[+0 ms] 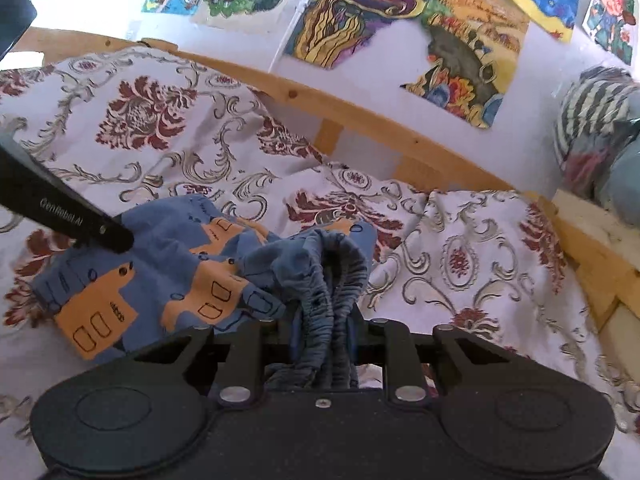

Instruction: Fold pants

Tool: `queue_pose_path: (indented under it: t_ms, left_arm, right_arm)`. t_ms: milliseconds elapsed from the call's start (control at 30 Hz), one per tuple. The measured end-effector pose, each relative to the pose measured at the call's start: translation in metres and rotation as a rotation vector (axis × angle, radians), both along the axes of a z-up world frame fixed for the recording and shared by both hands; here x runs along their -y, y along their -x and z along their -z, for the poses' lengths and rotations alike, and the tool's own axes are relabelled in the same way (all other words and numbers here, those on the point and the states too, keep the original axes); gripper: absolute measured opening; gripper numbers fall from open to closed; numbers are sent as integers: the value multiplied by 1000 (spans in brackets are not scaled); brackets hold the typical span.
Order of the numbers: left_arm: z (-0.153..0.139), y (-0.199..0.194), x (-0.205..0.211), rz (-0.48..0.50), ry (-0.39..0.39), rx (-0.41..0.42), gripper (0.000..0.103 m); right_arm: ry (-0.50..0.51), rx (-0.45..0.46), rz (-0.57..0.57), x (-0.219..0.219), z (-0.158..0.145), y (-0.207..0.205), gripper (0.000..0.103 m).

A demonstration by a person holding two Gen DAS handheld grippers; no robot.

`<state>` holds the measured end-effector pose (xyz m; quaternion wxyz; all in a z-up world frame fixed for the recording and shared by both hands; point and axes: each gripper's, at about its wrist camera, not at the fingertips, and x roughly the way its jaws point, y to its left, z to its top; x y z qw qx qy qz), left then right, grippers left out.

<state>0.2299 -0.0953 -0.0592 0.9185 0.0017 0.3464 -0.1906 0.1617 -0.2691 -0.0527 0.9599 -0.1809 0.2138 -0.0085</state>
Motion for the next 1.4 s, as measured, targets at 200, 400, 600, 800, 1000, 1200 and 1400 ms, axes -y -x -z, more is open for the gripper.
queue_pose_path:
  t_ms: [200, 400, 600, 800, 1000, 1200, 1400]
  left_arm:
    - [25, -12, -12, -8, 42, -70, 15]
    - [29, -18, -20, -41, 90, -109, 28]
    - [30, -20, -28, -73, 132, -136, 41]
    - [31, -17, -37, -116, 151, -137, 76]
    - [24, -5, -45, -163, 145, -126, 91]
    - [10, 24, -53, -227, 143, -105, 103]
    - [-11, 68, -57, -257, 152, -61, 103]
  right_arm:
    - [-72, -83, 30, 15, 20, -12, 35]
    - [-220, -94, 106, 38, 21, -14, 69]
    - [-356, -97, 129, 54, 22, -9, 89]
    - [-367, -70, 156, 53, 15, 8, 102]
    - [-332, -30, 173, 49, 1, 31, 102]
    - [-311, 23, 199, 38, -16, 60, 102]
    - [-280, 71, 179, 19, -30, 90, 102]
